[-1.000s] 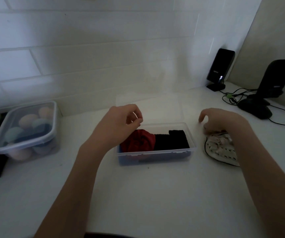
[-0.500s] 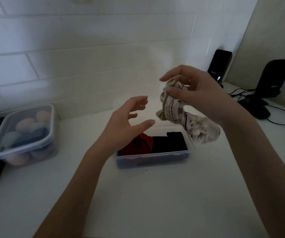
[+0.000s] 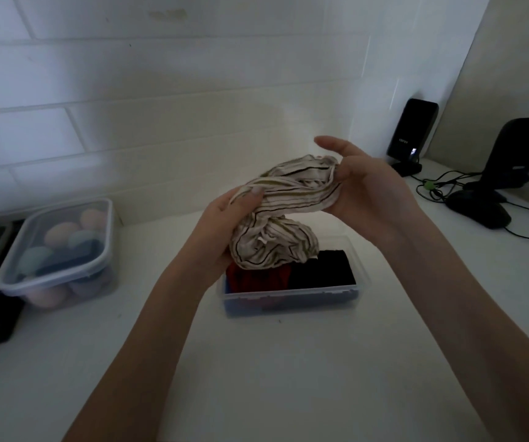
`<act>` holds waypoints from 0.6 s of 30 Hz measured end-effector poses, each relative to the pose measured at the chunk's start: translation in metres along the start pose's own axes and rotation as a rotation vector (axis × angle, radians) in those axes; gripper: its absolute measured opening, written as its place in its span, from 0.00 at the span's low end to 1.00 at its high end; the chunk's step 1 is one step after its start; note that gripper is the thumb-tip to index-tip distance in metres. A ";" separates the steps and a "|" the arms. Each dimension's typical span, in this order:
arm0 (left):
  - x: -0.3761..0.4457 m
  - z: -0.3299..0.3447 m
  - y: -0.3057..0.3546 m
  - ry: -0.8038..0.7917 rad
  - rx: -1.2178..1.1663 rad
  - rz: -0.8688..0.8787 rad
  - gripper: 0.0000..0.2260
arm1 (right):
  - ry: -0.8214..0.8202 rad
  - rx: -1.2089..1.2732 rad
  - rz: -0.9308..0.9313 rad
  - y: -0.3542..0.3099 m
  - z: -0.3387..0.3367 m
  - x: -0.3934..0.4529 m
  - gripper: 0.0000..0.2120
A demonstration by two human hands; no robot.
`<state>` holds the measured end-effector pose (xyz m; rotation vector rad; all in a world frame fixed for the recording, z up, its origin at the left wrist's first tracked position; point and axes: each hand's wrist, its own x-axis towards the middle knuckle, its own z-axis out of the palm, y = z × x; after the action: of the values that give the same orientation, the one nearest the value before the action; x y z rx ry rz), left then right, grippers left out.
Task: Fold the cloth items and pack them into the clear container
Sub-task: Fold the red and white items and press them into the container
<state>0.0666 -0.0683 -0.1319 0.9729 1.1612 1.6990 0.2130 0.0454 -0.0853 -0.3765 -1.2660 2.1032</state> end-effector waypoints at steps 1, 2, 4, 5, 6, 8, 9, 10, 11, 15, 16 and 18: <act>-0.001 0.001 0.001 -0.032 -0.073 -0.025 0.14 | -0.012 0.010 0.017 0.002 -0.001 0.001 0.20; -0.002 0.000 0.001 -0.051 -0.147 -0.045 0.13 | -0.026 0.002 0.039 0.003 0.000 0.000 0.19; -0.003 -0.004 0.004 -0.064 -0.295 -0.075 0.14 | -0.032 -0.065 0.090 0.004 0.001 0.000 0.14; -0.003 -0.008 0.005 -0.067 -0.357 -0.071 0.16 | -0.019 -0.129 0.109 0.004 0.002 0.000 0.11; -0.002 -0.014 0.007 -0.071 -0.394 -0.044 0.18 | -0.003 -0.216 0.121 0.004 0.002 -0.001 0.09; 0.000 -0.022 0.010 -0.067 -0.381 0.021 0.24 | 0.011 -0.444 0.142 0.005 0.003 -0.002 0.11; 0.000 -0.024 0.010 -0.062 -0.340 0.028 0.26 | 0.001 -0.561 0.158 0.007 0.005 -0.002 0.14; 0.000 -0.024 0.009 -0.066 -0.299 0.030 0.27 | -0.018 -0.668 0.186 0.009 0.007 -0.002 0.17; 0.000 -0.022 0.008 -0.077 -0.261 0.032 0.28 | -0.041 -0.761 0.220 0.011 0.009 -0.003 0.20; -0.002 -0.012 0.006 -0.119 -0.127 0.100 0.30 | -0.126 -0.981 0.233 0.024 0.012 -0.005 0.25; -0.003 -0.012 0.007 -0.131 -0.125 0.109 0.29 | -0.123 -0.984 0.227 0.026 0.011 -0.005 0.25; -0.005 -0.012 0.007 -0.161 -0.129 0.124 0.26 | -0.113 -0.879 0.291 0.026 0.010 -0.003 0.28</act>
<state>0.0559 -0.0784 -0.1292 1.0977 0.8918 1.7351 0.2000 0.0282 -0.1035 -0.8603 -2.2845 1.6794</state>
